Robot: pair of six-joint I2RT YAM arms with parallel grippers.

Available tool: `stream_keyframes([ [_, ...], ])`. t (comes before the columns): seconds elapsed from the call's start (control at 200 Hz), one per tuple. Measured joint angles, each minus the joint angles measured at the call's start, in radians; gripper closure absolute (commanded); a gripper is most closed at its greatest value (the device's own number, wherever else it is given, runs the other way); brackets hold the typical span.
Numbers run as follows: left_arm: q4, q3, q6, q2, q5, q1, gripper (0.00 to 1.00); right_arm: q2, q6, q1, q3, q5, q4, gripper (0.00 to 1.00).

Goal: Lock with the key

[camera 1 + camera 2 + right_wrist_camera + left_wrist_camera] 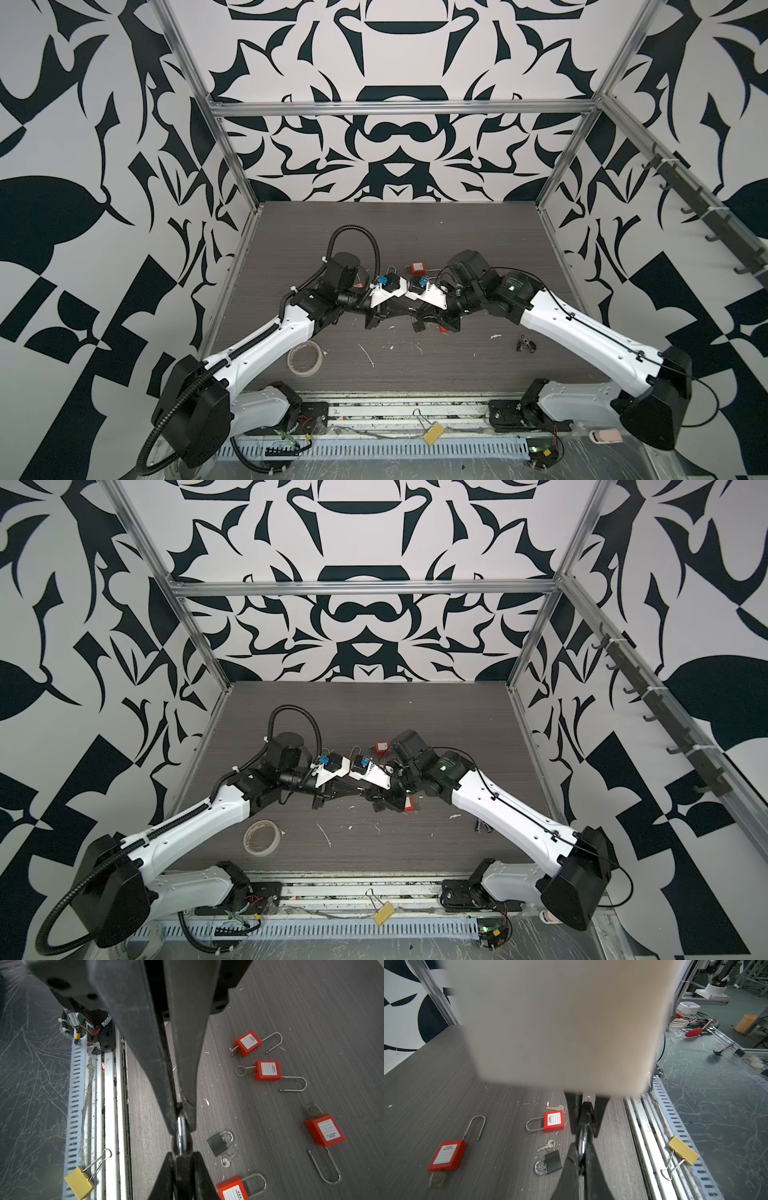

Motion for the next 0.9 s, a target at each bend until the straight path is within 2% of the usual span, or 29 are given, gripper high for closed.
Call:
stream_keyframes([
  [0.195,0.005,0.001,-0.002,0.003,0.000,0.000,1.00,0.000,0.000,-0.004,0.000,-0.004,-0.001,1.00],
  [0.325,-0.043,0.030,0.004,0.009,0.014,0.018,1.00,-0.002,-0.002,-0.004,0.000,0.004,0.005,0.67],
  [0.455,-0.119,0.066,0.014,0.009,0.053,0.041,1.00,-0.043,-0.003,-0.003,-0.001,0.024,0.082,0.58],
  [0.695,-0.233,0.117,0.045,0.008,0.077,0.060,1.00,-0.258,0.008,-0.004,-0.021,0.095,0.059,0.61],
  [0.9,-0.274,0.119,0.055,0.008,0.076,0.060,1.00,-0.239,0.012,-0.004,-0.021,0.107,-0.032,0.71],
])
